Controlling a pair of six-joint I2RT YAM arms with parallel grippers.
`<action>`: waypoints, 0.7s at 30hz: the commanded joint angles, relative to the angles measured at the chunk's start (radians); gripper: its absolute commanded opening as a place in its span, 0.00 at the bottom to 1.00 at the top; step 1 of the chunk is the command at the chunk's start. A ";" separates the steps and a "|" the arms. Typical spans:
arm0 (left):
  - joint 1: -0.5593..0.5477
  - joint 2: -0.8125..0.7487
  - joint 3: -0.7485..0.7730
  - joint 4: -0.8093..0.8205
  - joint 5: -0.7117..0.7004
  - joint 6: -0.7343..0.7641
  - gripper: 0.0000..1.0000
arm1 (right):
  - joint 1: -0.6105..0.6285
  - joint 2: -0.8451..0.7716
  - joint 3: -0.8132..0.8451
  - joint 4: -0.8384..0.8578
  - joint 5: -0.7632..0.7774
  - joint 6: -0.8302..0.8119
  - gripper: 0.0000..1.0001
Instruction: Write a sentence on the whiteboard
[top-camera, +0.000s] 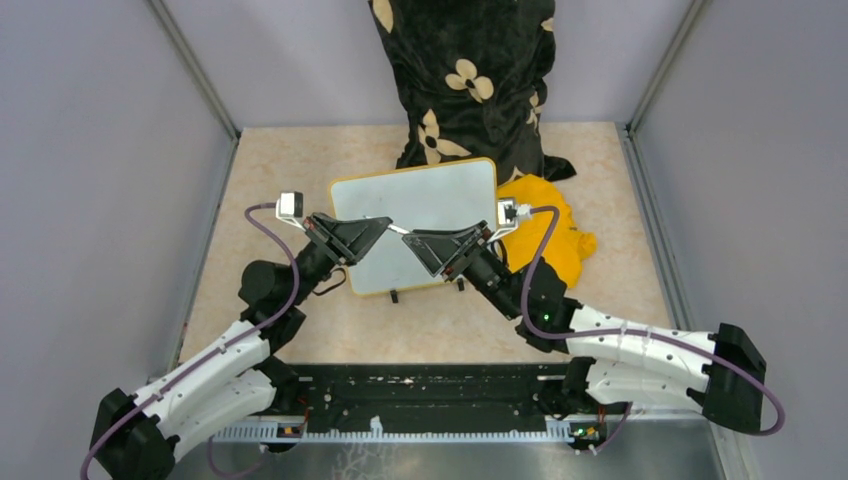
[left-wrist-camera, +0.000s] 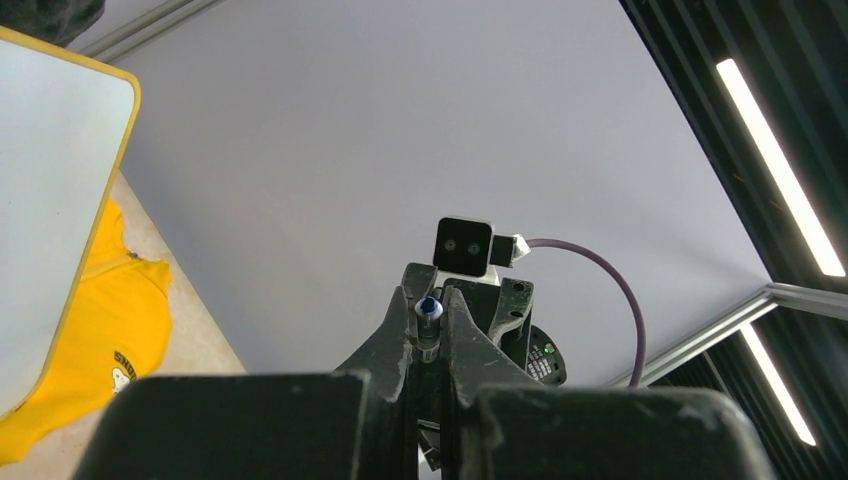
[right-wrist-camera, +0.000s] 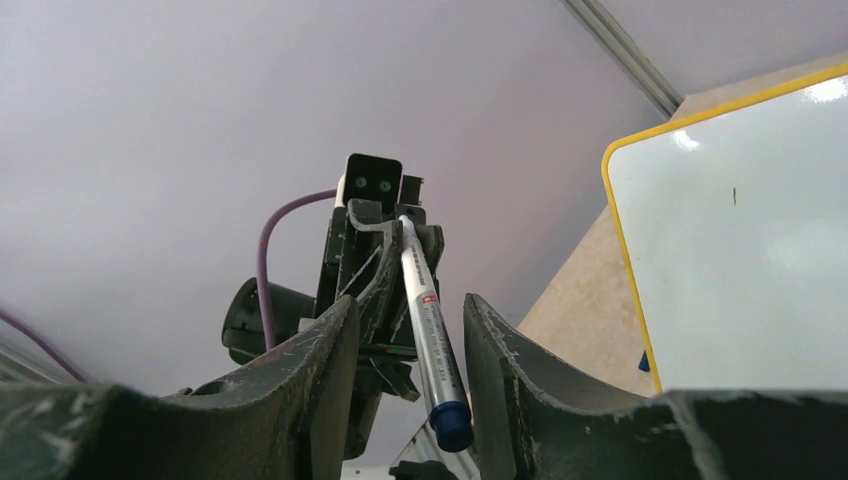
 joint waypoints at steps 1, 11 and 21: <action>-0.012 -0.012 -0.008 -0.008 -0.027 0.006 0.00 | -0.016 0.012 0.041 0.087 0.008 0.031 0.41; -0.022 -0.007 -0.005 -0.023 -0.035 0.009 0.00 | -0.024 0.032 0.047 0.094 -0.011 0.047 0.36; -0.027 -0.004 -0.003 -0.033 -0.027 0.007 0.00 | -0.028 0.034 0.041 0.095 -0.013 0.047 0.32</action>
